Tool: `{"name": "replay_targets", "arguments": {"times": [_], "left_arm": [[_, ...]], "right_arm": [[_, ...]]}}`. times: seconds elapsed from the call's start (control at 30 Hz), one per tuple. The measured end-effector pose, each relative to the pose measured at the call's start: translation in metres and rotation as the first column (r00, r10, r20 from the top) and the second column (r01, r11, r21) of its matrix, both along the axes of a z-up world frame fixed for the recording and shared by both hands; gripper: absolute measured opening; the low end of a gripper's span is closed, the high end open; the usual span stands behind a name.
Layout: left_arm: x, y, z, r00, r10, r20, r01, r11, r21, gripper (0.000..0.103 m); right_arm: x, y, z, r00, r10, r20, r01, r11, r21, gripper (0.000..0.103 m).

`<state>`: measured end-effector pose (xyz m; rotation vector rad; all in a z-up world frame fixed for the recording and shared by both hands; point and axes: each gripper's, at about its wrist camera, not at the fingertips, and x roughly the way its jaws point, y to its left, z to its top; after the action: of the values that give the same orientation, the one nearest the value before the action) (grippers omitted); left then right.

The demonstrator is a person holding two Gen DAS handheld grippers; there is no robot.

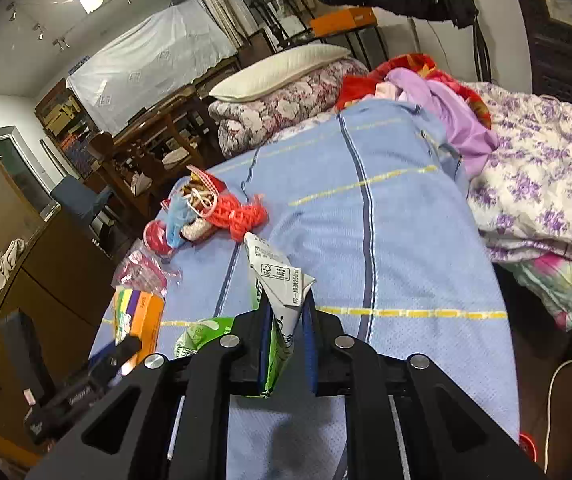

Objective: Collect trash
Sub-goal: 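Carry the printed box and tea carton to the red wastebasket with both tools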

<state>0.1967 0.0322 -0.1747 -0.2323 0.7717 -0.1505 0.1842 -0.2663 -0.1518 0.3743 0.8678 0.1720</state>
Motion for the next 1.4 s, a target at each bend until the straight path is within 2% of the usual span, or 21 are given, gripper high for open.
{"name": "replay_targets", "arguments": {"times": [0.1, 0.2, 0.27, 0.3, 0.33, 0.37, 0.53, 0.6, 0.8, 1.03, 1.4], "left_arm": [[0.002, -0.001, -0.002, 1.000, 0.015, -0.002, -0.015, 0.999, 0.041, 0.088], [0.000, -0.006, -0.003, 1.000, 0.024, 0.003, -0.024, 0.996, 0.090, 0.087], [-0.001, -0.010, -0.004, 1.000, 0.015, 0.008, -0.016, 0.994, 0.108, 0.079], [-0.001, -0.012, -0.003, 1.000, 0.004, 0.008, -0.005, 0.994, 0.107, 0.068], [-0.002, -0.013, -0.003, 1.000, -0.016, 0.005, 0.016, 0.995, 0.102, 0.057], [-0.002, -0.013, -0.002, 1.000, -0.028, 0.000, 0.028, 0.995, 0.094, 0.057], [-0.016, -0.002, 0.019, 0.997, -0.073, 0.028, 0.075, 0.996, -0.044, 0.055], [-0.023, -0.001, 0.030, 0.996, -0.074, 0.048, 0.077, 0.995, -0.059, 0.055], [-0.052, -0.009, 0.068, 0.988, -0.091, 0.125, 0.097, 0.994, -0.043, 0.055], [-0.085, -0.030, 0.093, 0.976, -0.130, 0.177, 0.138, 0.990, -0.031, 0.055], [-0.143, -0.079, 0.130, 0.934, -0.235, 0.270, 0.243, 0.970, 0.005, 0.055]], "right_arm": [[0.003, 0.002, -0.006, 1.000, 0.005, -0.012, -0.005, 1.000, 0.004, 0.020], [0.007, 0.006, -0.015, 0.999, 0.016, -0.040, -0.015, 1.000, 0.014, 0.029], [0.010, 0.011, -0.024, 0.996, 0.036, -0.077, -0.035, 0.999, 0.020, 0.032], [0.009, 0.014, -0.025, 0.996, 0.043, -0.081, -0.041, 0.999, 0.021, 0.032], [0.006, 0.017, -0.027, 0.995, 0.054, -0.081, -0.053, 0.998, 0.019, 0.025], [0.005, 0.017, -0.024, 0.996, 0.060, -0.068, -0.058, 0.998, 0.024, 0.016], [-0.011, 0.017, 0.006, 0.998, 0.059, 0.022, -0.059, 0.998, 0.021, 0.014], [-0.020, 0.013, 0.020, 0.997, 0.051, 0.051, -0.053, 0.998, 0.031, 0.014], [-0.050, 0.003, 0.055, 0.991, 0.039, 0.129, -0.043, 0.999, 0.032, 0.014], [-0.090, -0.017, 0.088, 0.982, 0.023, 0.189, -0.030, 0.999, 0.033, 0.014], [-0.165, -0.057, 0.126, 0.962, -0.018, 0.272, 0.006, 0.999, 0.042, 0.013]]}}
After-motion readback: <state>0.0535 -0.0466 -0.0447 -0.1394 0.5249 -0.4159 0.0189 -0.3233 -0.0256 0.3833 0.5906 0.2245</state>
